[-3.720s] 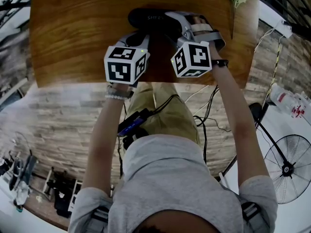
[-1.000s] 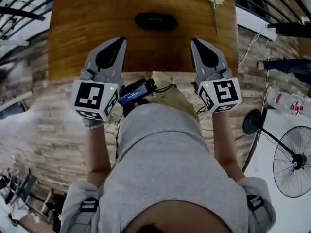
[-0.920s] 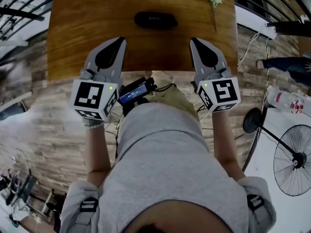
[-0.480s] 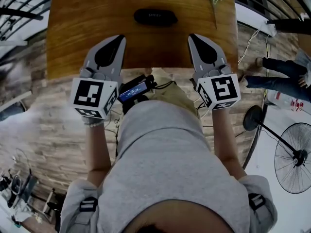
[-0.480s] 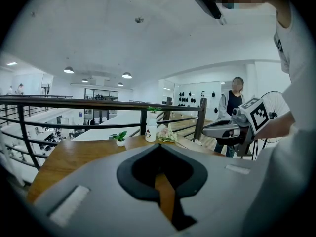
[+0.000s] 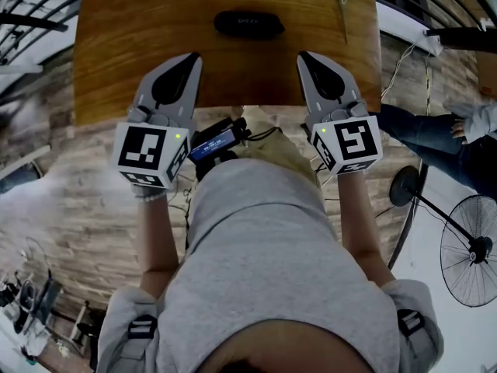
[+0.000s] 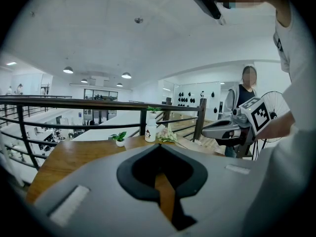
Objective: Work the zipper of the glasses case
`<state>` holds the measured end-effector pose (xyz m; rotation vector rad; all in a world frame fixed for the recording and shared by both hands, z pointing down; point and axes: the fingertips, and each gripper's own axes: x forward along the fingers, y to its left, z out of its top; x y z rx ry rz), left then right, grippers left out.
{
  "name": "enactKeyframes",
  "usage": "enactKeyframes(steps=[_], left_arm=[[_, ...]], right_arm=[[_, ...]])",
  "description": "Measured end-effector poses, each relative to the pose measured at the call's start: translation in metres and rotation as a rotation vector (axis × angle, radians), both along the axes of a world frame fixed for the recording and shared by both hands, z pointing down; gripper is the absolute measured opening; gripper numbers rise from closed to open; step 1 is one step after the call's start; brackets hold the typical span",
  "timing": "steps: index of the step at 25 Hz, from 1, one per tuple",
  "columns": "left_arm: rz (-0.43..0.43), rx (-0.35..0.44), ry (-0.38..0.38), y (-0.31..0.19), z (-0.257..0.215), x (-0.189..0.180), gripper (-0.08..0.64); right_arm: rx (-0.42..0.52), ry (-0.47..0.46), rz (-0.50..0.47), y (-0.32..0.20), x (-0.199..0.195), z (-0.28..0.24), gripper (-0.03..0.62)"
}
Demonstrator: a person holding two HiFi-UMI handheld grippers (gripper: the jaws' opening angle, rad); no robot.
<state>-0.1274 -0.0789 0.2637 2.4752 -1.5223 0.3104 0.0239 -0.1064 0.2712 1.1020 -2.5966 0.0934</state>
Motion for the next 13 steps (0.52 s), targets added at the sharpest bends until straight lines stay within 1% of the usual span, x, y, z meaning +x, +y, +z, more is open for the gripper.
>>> enactKeyframes(steps=[13], left_arm=[[0.0, -0.002, 0.002, -0.002, 0.0, 0.0, 0.014]], right_arm=[[-0.004, 0.006, -0.005, -0.0011, -0.0019, 0.0005, 0.002]])
